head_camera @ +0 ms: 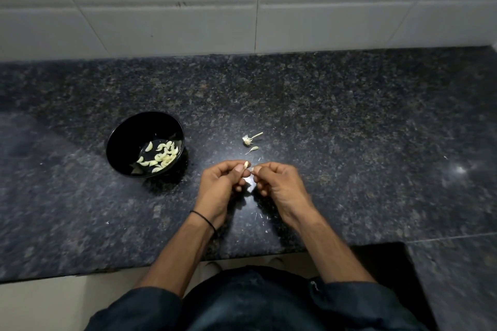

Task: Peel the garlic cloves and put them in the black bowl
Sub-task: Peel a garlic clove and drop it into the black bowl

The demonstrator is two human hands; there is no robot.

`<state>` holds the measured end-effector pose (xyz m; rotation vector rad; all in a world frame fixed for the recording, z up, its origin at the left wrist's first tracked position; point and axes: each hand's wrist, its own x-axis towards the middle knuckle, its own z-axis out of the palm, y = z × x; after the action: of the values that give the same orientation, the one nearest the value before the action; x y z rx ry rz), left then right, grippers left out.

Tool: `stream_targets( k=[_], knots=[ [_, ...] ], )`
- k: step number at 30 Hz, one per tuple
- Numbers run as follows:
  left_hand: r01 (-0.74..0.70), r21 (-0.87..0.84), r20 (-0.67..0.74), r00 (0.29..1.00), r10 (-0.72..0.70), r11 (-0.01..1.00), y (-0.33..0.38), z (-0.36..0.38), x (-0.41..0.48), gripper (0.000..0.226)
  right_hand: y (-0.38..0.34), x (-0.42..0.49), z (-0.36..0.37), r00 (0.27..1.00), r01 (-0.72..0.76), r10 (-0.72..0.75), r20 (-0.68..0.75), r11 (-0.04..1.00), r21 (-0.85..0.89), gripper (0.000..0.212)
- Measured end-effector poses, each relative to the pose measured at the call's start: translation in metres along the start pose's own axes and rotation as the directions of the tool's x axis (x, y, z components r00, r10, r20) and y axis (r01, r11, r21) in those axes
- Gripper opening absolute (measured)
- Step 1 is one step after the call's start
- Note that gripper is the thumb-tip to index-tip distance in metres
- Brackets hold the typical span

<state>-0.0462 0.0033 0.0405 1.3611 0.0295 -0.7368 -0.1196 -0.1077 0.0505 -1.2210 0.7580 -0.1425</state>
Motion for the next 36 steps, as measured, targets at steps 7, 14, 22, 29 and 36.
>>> stream_targets(
  k=[7,14,22,29,36],
  knots=[
    [-0.083,0.146,-0.022,0.996,0.087,0.986,0.002,0.003,0.000,0.018,-0.001,0.004,0.002,0.979,0.112,-0.165,-0.121,0.927,-0.358,0.030],
    [-0.162,0.253,0.015,0.986,0.163,0.954,-0.002,0.000,0.004,0.027,0.005,0.008,0.000,0.968,0.159,-0.232,-0.099,0.866,-0.474,0.019],
    [-0.254,0.404,0.024,0.963,0.267,0.879,-0.001,-0.004,0.004,0.022,0.004,0.003,0.002,0.964,0.187,-0.245,-0.104,0.902,-0.390,0.007],
    [-0.346,0.430,0.050,0.931,0.361,0.834,0.006,0.000,-0.003,0.020,0.000,0.001,0.005,0.984,0.077,-0.109,-0.144,0.975,-0.209,0.011],
    [-0.346,0.408,0.024,0.929,0.369,0.845,0.005,-0.001,-0.004,0.016,-0.007,0.000,0.010,0.994,-0.003,0.005,-0.111,1.000,0.017,0.010]
  ],
)
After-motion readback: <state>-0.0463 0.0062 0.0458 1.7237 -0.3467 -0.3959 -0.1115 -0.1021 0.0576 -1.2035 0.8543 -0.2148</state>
